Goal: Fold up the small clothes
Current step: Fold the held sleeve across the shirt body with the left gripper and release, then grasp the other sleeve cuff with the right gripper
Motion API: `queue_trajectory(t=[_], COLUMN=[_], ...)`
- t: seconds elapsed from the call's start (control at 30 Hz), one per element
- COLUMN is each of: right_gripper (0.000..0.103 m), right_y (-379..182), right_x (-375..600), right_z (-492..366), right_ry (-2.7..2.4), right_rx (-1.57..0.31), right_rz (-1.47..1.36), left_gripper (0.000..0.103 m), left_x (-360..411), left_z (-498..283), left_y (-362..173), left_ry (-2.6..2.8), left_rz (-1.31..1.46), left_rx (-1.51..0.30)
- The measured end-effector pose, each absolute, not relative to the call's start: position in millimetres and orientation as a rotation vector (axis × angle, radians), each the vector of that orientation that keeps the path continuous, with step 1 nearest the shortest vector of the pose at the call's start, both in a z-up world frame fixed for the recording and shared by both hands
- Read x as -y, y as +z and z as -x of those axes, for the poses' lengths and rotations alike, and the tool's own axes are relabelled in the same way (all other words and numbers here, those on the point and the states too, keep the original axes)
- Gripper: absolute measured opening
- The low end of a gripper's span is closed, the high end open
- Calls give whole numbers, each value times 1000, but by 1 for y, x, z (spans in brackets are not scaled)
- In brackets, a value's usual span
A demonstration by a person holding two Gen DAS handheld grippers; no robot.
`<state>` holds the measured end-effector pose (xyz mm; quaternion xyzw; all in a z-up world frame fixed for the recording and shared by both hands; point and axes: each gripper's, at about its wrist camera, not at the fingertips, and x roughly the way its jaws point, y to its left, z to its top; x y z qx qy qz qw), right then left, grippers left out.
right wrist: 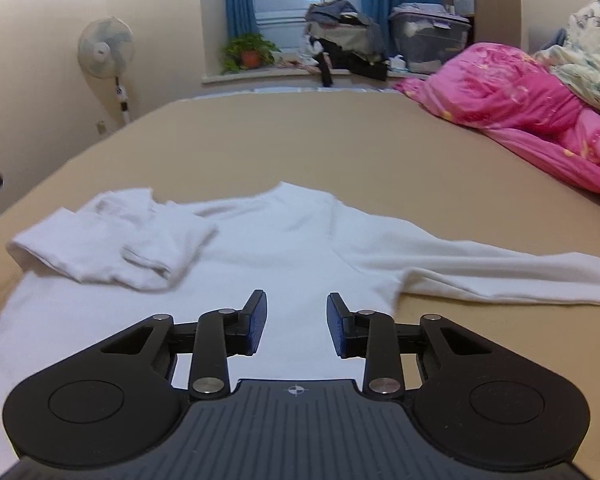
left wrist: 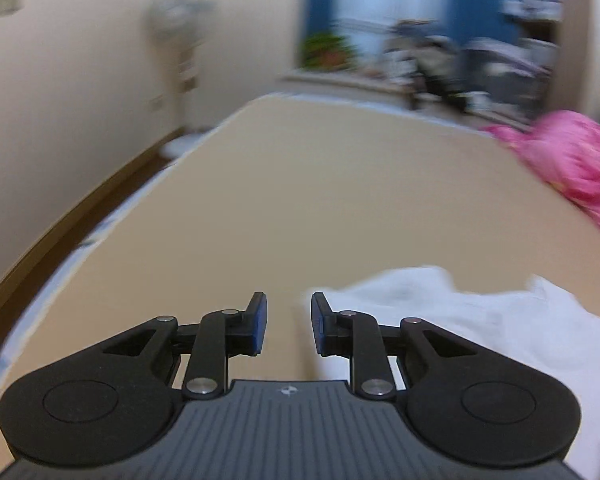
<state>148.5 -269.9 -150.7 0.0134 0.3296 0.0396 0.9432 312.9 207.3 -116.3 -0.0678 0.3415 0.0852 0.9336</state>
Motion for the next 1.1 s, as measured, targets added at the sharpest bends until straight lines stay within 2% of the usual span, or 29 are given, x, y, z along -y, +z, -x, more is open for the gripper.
queue_trajectory(t=[0.27,0.37,0.47,0.53,0.57,0.6,0.83,0.93,1.1], right_gripper=[38,45,45,42,24,16,13,12,14], right_y=[-171,-190,-207,-217,-218,-214,-133,-140,-192], right_x=[149,110,85,77,76,79,216,282,340], right_z=[-234,-263,-283,-291,-291,-290,-259,-249,-246], right_ry=[204,221,229,259,261,260,40,-44,-91], right_rx=[-692,-718,-770,-816,-812,-793,-499,-526,-686], right_rz=[72,171,246,304,341,352,-142,-273,-344], left_gripper=[25,25,25,25,25,25,25,25,26], left_x=[-266,-260,-250,-244,-239,-236,-197,-180,-157], left_z=[-330,-330,-337,-340,-342,-343,-351,-352,-356], left_y=[-131,-129,-136,-137,-140,-141,-151,-162,-194], left_ry=[219,200,164,139,127,116,-17,-67,-113], left_rz=[227,235,236,225,220,218,216,197,157], left_rx=[-804,-826,-837,-835,-833,-834,-862,-894,-985])
